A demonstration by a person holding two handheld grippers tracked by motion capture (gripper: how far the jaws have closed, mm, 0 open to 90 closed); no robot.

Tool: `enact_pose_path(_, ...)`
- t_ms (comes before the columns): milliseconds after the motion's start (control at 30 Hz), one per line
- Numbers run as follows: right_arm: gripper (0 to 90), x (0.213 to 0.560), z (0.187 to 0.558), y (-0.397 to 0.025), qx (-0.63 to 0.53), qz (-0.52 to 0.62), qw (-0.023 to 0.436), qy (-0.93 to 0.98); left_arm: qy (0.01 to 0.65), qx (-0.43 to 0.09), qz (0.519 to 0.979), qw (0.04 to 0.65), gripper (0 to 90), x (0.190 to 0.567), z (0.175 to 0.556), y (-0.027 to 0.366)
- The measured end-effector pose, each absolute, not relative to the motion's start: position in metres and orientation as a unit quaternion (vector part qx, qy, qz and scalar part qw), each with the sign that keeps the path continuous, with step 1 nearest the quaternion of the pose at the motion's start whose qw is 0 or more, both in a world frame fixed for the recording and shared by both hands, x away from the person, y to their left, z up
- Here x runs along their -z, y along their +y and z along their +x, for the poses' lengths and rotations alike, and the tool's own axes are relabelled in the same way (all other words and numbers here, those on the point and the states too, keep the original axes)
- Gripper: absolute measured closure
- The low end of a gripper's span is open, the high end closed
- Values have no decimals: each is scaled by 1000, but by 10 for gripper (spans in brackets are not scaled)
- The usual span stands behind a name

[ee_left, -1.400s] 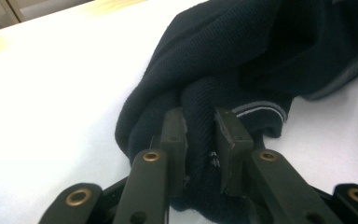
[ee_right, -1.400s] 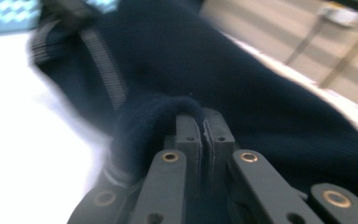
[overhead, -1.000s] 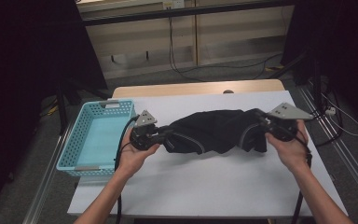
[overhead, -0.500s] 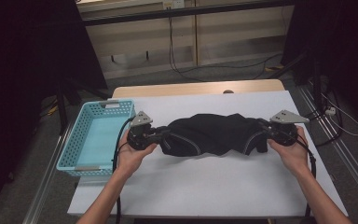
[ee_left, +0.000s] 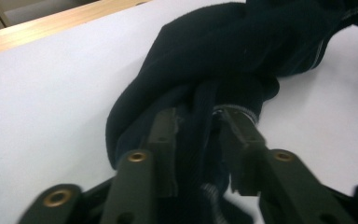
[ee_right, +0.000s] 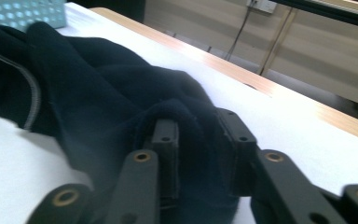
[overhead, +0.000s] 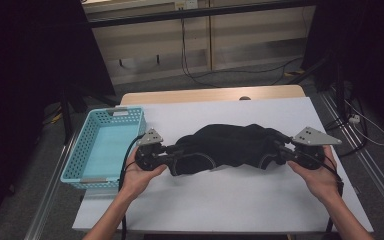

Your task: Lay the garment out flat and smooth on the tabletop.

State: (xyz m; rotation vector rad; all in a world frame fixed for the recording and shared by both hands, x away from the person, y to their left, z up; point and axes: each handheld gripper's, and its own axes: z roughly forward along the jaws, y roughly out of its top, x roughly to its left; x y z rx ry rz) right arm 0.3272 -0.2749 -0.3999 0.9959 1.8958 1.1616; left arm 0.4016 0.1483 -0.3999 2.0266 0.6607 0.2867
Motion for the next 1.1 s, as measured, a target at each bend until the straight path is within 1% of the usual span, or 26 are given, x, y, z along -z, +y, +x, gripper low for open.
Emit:
enact_pose_path(100,789,398,321,-269,-454,369,337,737,268,-119,832,471,625,402,405,144)
enact_pose_path(200,791,397,316,-258,-460,355,329,745,278,-118,835,461,548,410,411,137)
enact_pose_path(300,789,397,314,-248,-461,342,320,754,267,-117,844,450,529,418,417,125)
enact_pose_path(333,787,399,314,-245,-459,339,320,756,266,-120,848,443,519,421,418,120)
enact_pose_path(400,777,403,317,-241,-457,338,313,761,260,-131,857,425,465,428,423,113)
enact_pose_path(467,746,408,319,-238,-450,339,307,767,275,-138,860,407,416,438,428,109)
enact_pose_path(500,717,410,320,-238,-448,339,304,769,284,-141,863,394,413,443,430,108)
enact_pose_path(533,696,413,320,-238,-446,341,301,771,289,-137,866,385,437,448,431,107)
enact_pose_path(567,696,415,320,-238,-443,344,298,772,288,-132,869,380,519,453,431,109)
enact_pose_path(600,694,419,320,-239,-442,344,297,773,287,-126,870,380,658,456,430,111)
enact_pose_path(633,682,424,320,-240,-439,345,293,776,286,-121,871,379,742,456,429,113)
enact_pose_path(667,678,429,320,-242,-435,347,290,779,285,-115,872,382,780,454,427,115)
enact_pose_path(800,654,442,317,-249,-417,360,281,786,281,-102,865,402,799,445,414,121)
enact_pose_path(900,651,440,313,-255,-416,361,279,787,278,-100,859,419,801,435,409,124)
enact_pose_path(1100,642,434,303,-270,-426,378,288,770,285,-124,830,464,809,405,408,135)
